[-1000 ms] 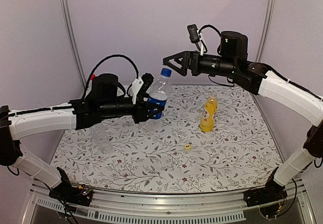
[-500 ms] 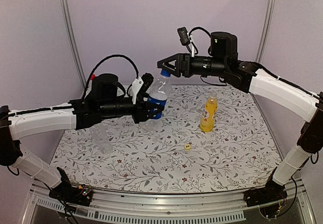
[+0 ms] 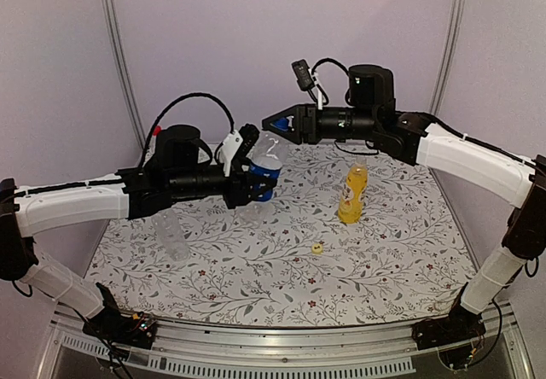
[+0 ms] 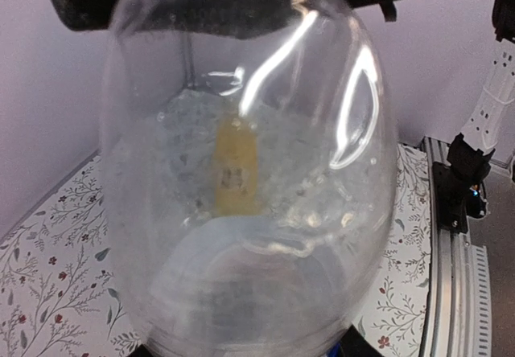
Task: Unscrew the bottle caps
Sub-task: Unscrew the bottle cap from the plastic bottle.
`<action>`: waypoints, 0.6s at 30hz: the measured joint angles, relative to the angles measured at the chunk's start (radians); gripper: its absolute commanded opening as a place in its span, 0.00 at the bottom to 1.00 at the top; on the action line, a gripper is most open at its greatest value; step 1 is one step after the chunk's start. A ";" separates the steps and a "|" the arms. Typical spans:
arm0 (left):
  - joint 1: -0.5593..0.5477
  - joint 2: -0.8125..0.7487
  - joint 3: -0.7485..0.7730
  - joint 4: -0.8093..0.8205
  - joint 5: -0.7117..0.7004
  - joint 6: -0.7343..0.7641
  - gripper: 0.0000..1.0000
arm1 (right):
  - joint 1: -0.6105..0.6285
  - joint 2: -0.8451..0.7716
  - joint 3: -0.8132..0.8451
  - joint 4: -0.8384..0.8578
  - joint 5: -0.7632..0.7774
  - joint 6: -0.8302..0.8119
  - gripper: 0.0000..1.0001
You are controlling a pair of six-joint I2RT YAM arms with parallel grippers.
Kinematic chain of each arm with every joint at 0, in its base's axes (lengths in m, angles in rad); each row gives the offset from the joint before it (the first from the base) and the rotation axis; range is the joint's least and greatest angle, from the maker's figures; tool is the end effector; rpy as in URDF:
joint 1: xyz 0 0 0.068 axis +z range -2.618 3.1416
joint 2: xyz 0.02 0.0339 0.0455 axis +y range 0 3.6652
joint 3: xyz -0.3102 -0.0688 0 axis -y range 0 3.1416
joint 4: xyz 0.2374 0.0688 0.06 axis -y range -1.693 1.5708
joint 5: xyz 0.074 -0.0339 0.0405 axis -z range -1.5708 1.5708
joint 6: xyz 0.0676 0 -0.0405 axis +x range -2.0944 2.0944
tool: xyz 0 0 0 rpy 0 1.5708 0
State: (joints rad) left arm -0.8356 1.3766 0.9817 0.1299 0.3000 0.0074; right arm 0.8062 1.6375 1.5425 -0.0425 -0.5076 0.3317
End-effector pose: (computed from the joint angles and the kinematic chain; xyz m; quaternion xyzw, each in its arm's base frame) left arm 0.2106 -0.2627 0.3456 0.4042 0.6795 -0.3504 0.5021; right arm 0.2632 0.3219 0.4420 -0.3318 0.6707 0.5020 0.4337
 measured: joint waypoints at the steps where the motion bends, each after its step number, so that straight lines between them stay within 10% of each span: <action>1: 0.000 0.000 0.000 -0.003 -0.001 0.000 0.41 | 0.000 0.000 -0.004 0.002 0.000 0.002 0.41; 9: 0.000 0.000 0.000 -0.003 -0.002 -0.001 0.41 | 0.002 -0.021 -0.028 0.029 0.000 0.009 0.59; 18: 0.000 0.000 0.000 -0.003 -0.001 -0.001 0.41 | 0.002 -0.069 -0.030 0.044 0.020 0.000 0.49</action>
State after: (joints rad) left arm -0.8356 1.3769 0.9817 0.1265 0.2989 0.0067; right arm 0.8078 1.5688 1.5124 0.0017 -0.4877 0.3317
